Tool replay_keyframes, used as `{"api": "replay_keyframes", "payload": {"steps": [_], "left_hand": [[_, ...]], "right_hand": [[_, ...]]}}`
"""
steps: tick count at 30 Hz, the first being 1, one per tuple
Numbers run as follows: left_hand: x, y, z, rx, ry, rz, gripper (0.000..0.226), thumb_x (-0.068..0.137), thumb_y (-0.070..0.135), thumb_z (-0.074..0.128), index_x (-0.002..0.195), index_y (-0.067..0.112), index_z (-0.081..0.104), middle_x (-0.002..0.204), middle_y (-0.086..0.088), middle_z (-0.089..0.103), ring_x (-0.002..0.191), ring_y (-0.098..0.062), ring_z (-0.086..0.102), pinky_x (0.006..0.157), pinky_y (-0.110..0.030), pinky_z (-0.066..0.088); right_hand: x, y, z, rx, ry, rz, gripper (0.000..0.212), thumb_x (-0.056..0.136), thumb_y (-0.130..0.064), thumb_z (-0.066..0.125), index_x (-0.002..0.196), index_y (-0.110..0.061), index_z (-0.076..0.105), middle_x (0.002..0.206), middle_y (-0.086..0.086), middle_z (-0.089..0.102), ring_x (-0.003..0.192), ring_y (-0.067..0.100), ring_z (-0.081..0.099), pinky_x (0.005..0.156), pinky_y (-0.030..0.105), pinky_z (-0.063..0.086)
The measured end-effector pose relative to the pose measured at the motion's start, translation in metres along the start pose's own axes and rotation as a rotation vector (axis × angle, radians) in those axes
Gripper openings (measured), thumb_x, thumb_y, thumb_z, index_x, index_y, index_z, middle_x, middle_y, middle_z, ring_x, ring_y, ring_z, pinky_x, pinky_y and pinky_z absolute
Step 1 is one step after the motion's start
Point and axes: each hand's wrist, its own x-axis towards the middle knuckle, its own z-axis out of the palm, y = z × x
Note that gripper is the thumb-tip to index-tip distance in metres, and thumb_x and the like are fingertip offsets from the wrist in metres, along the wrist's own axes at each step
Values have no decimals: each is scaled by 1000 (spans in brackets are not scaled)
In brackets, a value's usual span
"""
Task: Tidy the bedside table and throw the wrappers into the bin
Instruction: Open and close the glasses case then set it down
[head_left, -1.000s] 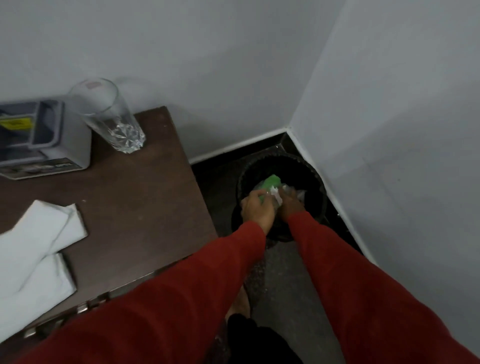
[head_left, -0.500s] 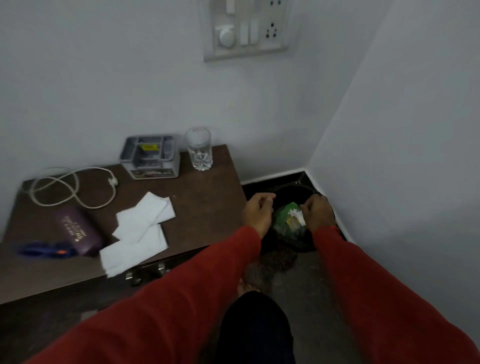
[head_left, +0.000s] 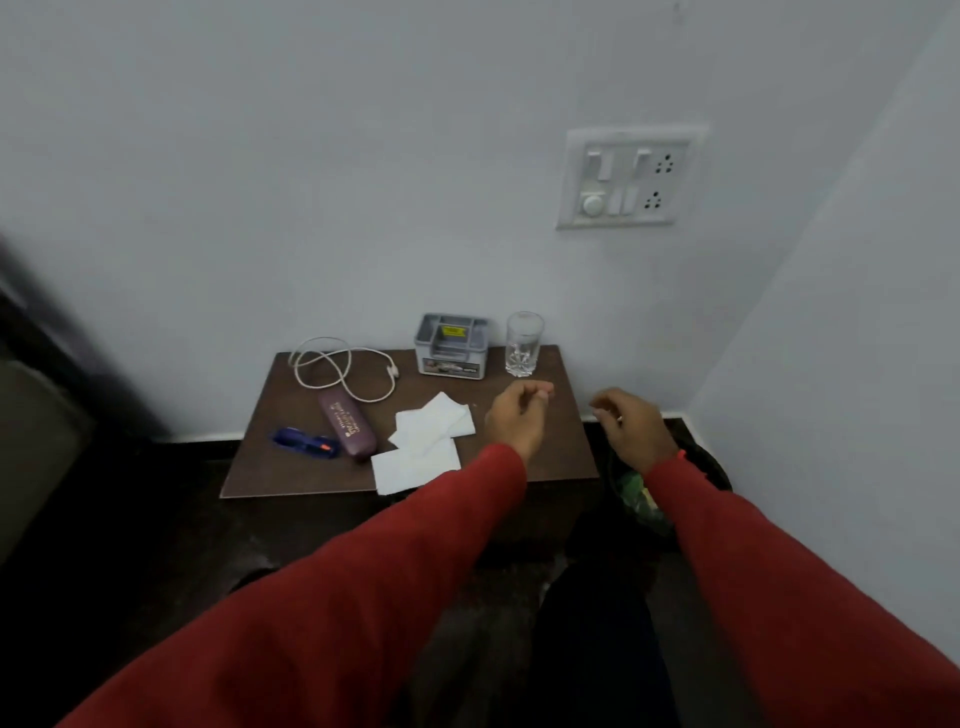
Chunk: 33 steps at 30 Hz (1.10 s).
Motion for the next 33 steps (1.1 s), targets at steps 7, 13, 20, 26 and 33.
{"api": "replay_keyframes", "payload": {"steps": [7, 13, 20, 26, 33], "left_hand": [[-8, -15, -74, -53, 112, 50, 15, 97, 16, 64, 93, 29, 72, 88, 6, 81, 80, 1, 70, 91, -30, 53], [-6, -34, -120, -177, 282, 8, 11, 78, 29, 80, 80, 27, 69, 80, 4, 80, 87, -17, 77, 92, -43, 58], [-1, -48, -168, -231, 444, -91, 20, 83, 14, 83, 73, 21, 67, 82, -7, 78, 83, -25, 76, 78, -36, 60], [7, -68, -201, -313, 605, -180, 12, 93, 26, 73, 94, 15, 77, 92, 0, 74, 84, -11, 68, 83, -23, 54], [30, -106, -214, -615, 753, -172, 12, 105, 6, 49, 110, 7, 60, 110, -17, 68, 95, -22, 68, 85, -24, 60]], "right_hand": [[-4, -99, 35, 185, -60, -128, 16, 88, -8, 64, 102, -16, 69, 96, -6, 71, 82, 0, 63, 78, 7, 46], [-3, -142, 64, 251, -127, -163, 17, 88, -7, 65, 101, -15, 70, 89, -9, 70, 73, -9, 62, 72, 8, 47], [4, -171, 98, 266, -183, -138, 20, 88, -10, 62, 100, -24, 68, 89, -2, 72, 73, 18, 67, 72, 31, 57], [10, -197, 135, 252, -194, -129, 16, 89, -9, 61, 100, -16, 70, 88, -2, 70, 64, 11, 61, 68, 22, 50], [22, -216, 208, 163, -287, -90, 17, 85, -5, 62, 100, -5, 70, 100, 13, 71, 90, 26, 64, 87, 36, 50]]}}
